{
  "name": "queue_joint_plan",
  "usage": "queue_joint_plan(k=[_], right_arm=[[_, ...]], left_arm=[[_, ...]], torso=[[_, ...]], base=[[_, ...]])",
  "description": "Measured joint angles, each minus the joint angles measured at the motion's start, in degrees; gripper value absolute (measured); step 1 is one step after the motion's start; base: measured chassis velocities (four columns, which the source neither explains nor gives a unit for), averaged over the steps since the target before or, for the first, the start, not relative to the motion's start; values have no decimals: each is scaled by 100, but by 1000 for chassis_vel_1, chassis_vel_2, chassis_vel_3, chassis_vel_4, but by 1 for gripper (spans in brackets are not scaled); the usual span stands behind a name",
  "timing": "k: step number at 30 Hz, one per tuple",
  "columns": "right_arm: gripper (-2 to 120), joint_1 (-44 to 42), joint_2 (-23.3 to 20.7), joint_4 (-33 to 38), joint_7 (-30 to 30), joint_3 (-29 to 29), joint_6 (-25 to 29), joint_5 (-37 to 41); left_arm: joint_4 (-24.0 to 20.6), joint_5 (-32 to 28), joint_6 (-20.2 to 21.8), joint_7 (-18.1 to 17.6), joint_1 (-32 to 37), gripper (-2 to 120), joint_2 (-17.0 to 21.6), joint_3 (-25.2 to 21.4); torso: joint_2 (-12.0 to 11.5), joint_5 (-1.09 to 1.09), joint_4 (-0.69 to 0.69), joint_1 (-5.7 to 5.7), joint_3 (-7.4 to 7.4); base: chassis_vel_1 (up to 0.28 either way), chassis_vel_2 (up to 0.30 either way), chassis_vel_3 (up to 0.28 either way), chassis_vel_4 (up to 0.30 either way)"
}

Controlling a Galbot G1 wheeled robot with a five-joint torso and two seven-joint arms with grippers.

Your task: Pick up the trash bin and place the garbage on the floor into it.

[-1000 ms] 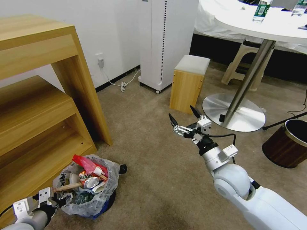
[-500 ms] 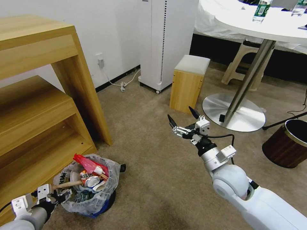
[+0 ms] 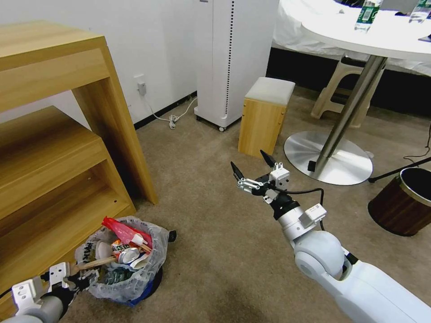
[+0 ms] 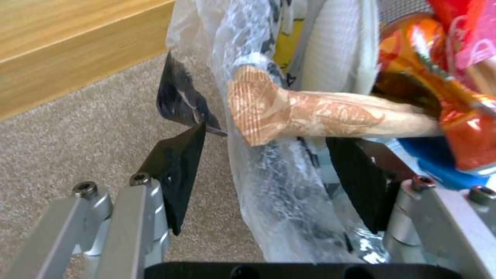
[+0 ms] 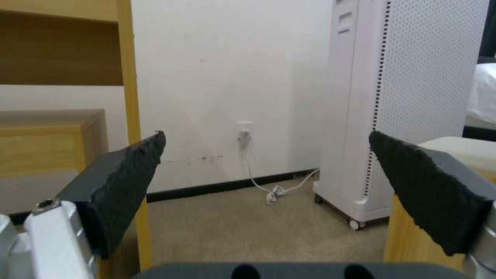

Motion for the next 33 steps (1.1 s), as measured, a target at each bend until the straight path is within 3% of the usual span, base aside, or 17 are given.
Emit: queue_joint_plan(k=[18, 25, 28, 30, 33], right_arm=[[100, -364, 44, 116, -22, 273, 37, -163], [100, -578, 103, 108, 301, 844, -187, 29], [100, -576, 111, 103, 348, 907, -232, 78], [100, -465, 191, -66, 848, 1474, -597, 389], [100, -408, 271, -181, 959, 1669, -582, 402]], left_arm=[[-869, 356, -53, 48, 465, 67, -401, -226], [-1233, 1230, -392, 344, 353, 67, -766, -378], [-1246, 1302, -431, 368, 342, 67, -794, -379], [-1354, 1703, -699, 541, 279, 68, -947, -375], [-1414, 1932, -868, 583, 220, 70, -1038, -386]], torso=[[0, 0, 0, 0, 0], [0, 1, 0, 0, 0], [0, 1, 0, 0, 0], [0, 1, -1, 0, 0], [0, 0, 0, 0, 0]], base=[[0, 0, 0, 0], [0, 0, 0, 0], [0, 0, 0, 0], [0, 0, 0, 0], [0, 0, 0, 0]])
